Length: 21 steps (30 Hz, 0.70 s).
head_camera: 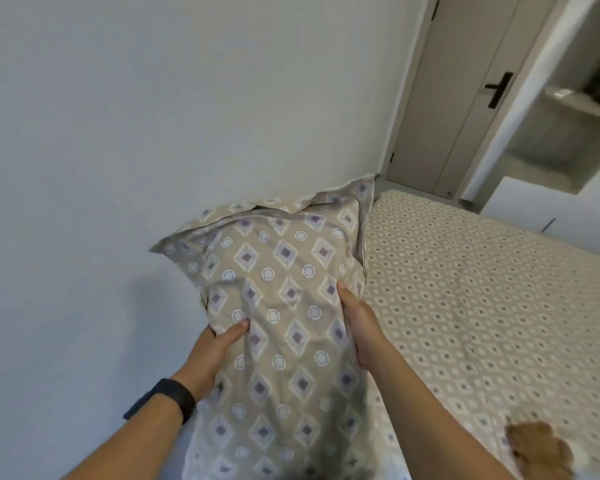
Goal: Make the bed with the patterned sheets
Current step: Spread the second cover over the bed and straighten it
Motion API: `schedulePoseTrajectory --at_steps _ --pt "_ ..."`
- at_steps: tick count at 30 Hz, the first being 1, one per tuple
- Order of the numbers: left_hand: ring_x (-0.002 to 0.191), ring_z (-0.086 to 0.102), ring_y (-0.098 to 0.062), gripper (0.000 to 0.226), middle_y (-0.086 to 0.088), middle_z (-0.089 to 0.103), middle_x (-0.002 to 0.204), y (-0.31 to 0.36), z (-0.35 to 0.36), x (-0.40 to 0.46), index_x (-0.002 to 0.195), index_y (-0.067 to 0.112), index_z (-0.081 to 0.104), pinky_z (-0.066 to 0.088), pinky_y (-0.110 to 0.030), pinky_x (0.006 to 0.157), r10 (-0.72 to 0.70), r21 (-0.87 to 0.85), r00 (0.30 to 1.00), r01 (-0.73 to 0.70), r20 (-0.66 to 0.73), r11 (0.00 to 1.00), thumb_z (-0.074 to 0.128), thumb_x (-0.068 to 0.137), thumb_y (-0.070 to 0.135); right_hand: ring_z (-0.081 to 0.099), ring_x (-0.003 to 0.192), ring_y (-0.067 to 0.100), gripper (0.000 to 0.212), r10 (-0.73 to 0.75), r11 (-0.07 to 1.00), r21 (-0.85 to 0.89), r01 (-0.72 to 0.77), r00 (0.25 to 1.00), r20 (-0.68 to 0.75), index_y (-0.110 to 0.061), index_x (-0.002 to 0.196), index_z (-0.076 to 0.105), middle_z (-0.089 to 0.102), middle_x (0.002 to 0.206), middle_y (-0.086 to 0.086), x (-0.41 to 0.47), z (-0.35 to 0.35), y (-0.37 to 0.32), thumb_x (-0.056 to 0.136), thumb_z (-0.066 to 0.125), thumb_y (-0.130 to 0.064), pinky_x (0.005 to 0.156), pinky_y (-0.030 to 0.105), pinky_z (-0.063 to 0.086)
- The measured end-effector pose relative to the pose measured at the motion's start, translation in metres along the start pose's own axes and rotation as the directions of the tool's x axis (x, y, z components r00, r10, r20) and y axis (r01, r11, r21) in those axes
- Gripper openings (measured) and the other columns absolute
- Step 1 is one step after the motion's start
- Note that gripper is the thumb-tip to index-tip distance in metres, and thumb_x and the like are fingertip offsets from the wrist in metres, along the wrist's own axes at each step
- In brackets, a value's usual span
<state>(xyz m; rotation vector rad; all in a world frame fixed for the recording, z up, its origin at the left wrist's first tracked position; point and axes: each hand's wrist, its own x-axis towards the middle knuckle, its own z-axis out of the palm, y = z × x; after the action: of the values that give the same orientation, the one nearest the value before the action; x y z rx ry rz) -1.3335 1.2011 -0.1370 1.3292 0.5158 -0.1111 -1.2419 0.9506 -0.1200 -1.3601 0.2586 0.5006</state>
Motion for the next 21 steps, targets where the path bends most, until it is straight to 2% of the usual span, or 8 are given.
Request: schedulePoseTrajectory --at_steps 2,6,8,12,15,18,21 --pt "0.110 0.071 -0.026 0.042 -0.002 0.074 0.121 0.028 0.003 0.044 0.132 0.023 0.062 0.052 -0.052 0.102 -0.008 0.075 0.993 -0.001 0.116 0.997 0.072 0.092 0.031 0.068 0.115 0.017 0.074 -0.072 0.996 0.040 0.078 0.990 -0.117 -0.028 0.138 0.059 0.072 0.124 -0.008 0.013 -0.003 -0.008 0.077 0.074 -0.068 0.105 0.045 0.051" --pt "0.108 0.071 -0.027 0.044 -0.003 0.074 0.118 0.066 0.041 0.121 0.128 0.021 0.066 0.052 -0.052 0.101 0.007 0.156 0.963 -0.051 0.269 0.986 0.076 0.088 0.035 0.067 0.116 0.012 0.059 -0.213 0.969 0.065 0.239 0.937 -0.278 -0.027 0.138 0.060 0.071 0.124 -0.012 0.038 -0.026 -0.026 0.087 0.072 -0.054 0.107 0.043 0.050" --pt "0.106 0.072 -0.028 0.042 -0.003 0.075 0.117 0.077 0.065 0.160 0.126 0.020 0.067 0.053 -0.052 0.100 0.012 0.172 0.949 -0.070 0.314 0.983 0.077 0.087 0.034 0.068 0.115 0.014 0.061 -0.239 0.958 0.073 0.279 0.909 -0.341 -0.027 0.137 0.061 0.072 0.124 -0.010 0.054 -0.039 -0.037 0.084 0.074 -0.055 0.106 0.045 0.050" --pt "0.105 0.072 -0.028 0.041 -0.004 0.076 0.114 0.096 0.110 0.220 0.123 0.019 0.069 0.053 -0.053 0.100 0.003 0.204 0.925 -0.087 0.379 0.975 0.079 0.086 0.032 0.069 0.113 0.018 0.061 -0.252 0.952 0.052 0.301 0.871 -0.421 -0.028 0.135 0.062 0.072 0.124 -0.007 0.080 -0.064 -0.062 0.082 0.078 -0.054 0.104 0.048 0.051" --pt "0.105 0.072 -0.029 0.042 -0.007 0.076 0.114 0.110 0.141 0.257 0.122 0.016 0.070 0.053 -0.054 0.100 -0.016 0.226 0.906 -0.089 0.422 0.970 0.081 0.085 0.030 0.072 0.106 0.018 0.045 -0.245 0.956 0.020 0.293 0.833 -0.497 -0.026 0.129 0.065 0.075 0.117 -0.005 0.083 -0.076 -0.074 0.088 0.075 -0.042 0.098 0.047 0.055" --pt "0.108 0.071 -0.029 0.044 -0.006 0.075 0.117 0.116 0.177 0.283 0.123 0.017 0.070 0.050 -0.053 0.103 -0.056 0.226 0.883 -0.058 0.466 0.972 0.081 0.084 0.032 0.073 0.102 0.012 0.036 -0.216 0.966 -0.001 0.260 0.800 -0.559 -0.029 0.123 0.067 0.075 0.112 -0.010 0.076 -0.085 -0.071 0.089 0.075 -0.041 0.094 0.041 0.056" --pt "0.115 0.068 -0.024 0.044 -0.001 0.074 0.120 0.112 0.230 0.316 0.125 0.021 0.069 0.044 -0.053 0.109 -0.136 0.285 0.805 -0.043 0.577 0.958 0.080 0.085 0.034 0.071 0.103 0.005 0.038 -0.135 0.975 0.047 0.218 0.744 -0.655 -0.036 0.123 0.065 0.074 0.113 -0.017 0.078 -0.097 -0.060 0.088 0.074 -0.047 0.095 0.036 0.054"
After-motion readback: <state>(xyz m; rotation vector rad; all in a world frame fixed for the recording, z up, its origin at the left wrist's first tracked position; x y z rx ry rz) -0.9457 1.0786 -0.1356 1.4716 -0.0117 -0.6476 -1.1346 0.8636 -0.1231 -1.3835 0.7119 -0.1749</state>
